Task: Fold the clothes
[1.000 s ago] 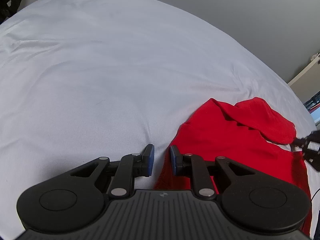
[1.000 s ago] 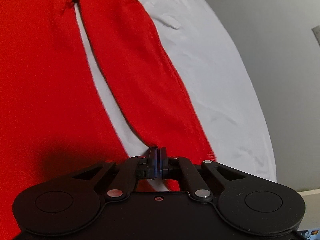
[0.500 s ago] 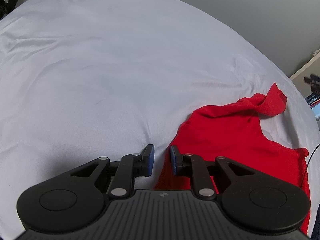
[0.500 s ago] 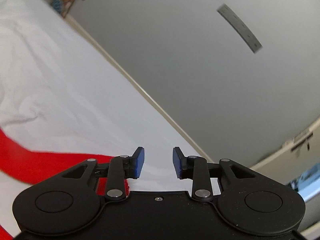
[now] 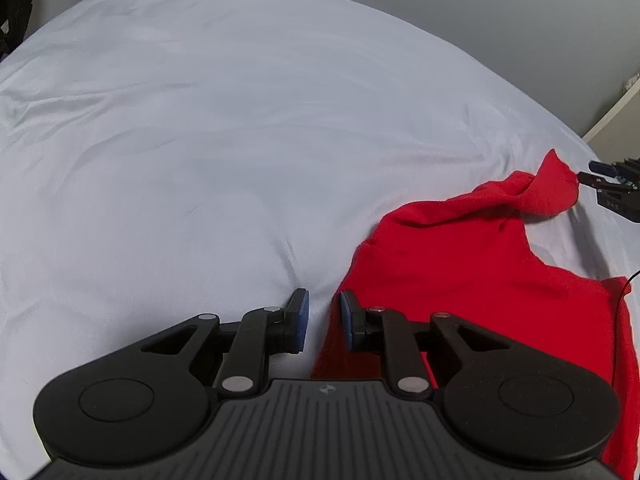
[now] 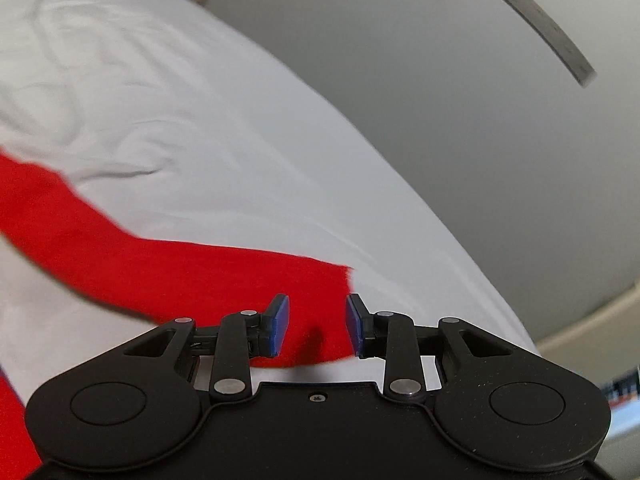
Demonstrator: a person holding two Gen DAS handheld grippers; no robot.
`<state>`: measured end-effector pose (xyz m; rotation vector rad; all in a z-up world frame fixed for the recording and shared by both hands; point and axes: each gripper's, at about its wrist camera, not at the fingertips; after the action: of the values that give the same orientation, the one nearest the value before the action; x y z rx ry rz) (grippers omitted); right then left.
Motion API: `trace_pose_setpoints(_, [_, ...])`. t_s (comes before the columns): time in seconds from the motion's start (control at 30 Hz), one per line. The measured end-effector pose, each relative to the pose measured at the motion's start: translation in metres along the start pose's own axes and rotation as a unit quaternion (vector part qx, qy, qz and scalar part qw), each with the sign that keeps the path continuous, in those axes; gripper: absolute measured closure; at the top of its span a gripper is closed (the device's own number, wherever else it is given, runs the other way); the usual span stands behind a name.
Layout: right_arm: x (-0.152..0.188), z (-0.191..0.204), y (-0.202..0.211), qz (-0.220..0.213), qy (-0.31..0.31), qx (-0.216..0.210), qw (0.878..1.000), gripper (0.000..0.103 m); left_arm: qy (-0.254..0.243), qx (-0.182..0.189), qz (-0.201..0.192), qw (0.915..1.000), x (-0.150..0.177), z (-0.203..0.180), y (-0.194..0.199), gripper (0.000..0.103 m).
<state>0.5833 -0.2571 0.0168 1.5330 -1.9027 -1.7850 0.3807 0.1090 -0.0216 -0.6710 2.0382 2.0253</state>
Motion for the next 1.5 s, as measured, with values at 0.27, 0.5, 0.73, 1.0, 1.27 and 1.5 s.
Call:
trace_pose_setpoints(0.27, [-0.029,0.023,-0.028,0.026,0.132,-0.058,0.989,0.074,0.0,0.007,0.007,1.0,-0.002,0.004,-0.001,0.086])
trace_pose_setpoints(0.5, [-0.045,0.043,-0.053,0.098,0.315,-0.103,0.939,0.081,0.008,0.018,0.009,0.9998,-0.002,0.007,-0.002,0.086])
trace_pose_setpoints(0.73, [-0.066,0.047,-0.074,0.2,0.406,-0.143,0.88,0.098,-0.002,0.014,0.001,0.9999,-0.001,0.005,-0.002,0.086])
trace_pose_setpoints(1.0, [-0.097,0.03,-0.086,0.232,0.367,-0.112,0.894,0.103,0.013,0.029,0.011,0.9994,-0.003,0.012,-0.006,0.086])
trace_pose_setpoints(1.27, [-0.125,0.002,-0.097,0.153,0.319,0.001,0.935,0.103,0.011,0.026,0.014,0.9995,-0.003,0.012,-0.005,0.086])
trace_pose_setpoints(1.5, [-0.144,-0.008,-0.123,0.09,0.271,0.083,0.955,0.079,0.006,0.021,0.018,0.9996,-0.006,0.009,-0.004,0.086])
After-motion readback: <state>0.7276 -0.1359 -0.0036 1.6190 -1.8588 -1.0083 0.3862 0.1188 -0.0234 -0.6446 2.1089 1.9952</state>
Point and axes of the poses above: each gripper's, at about its wrist camera, not at the fingertips, and y roughly against the way its jaws point, z to its left, x to its underside, and after that the axes turned 15 degrees about -x, right-handed
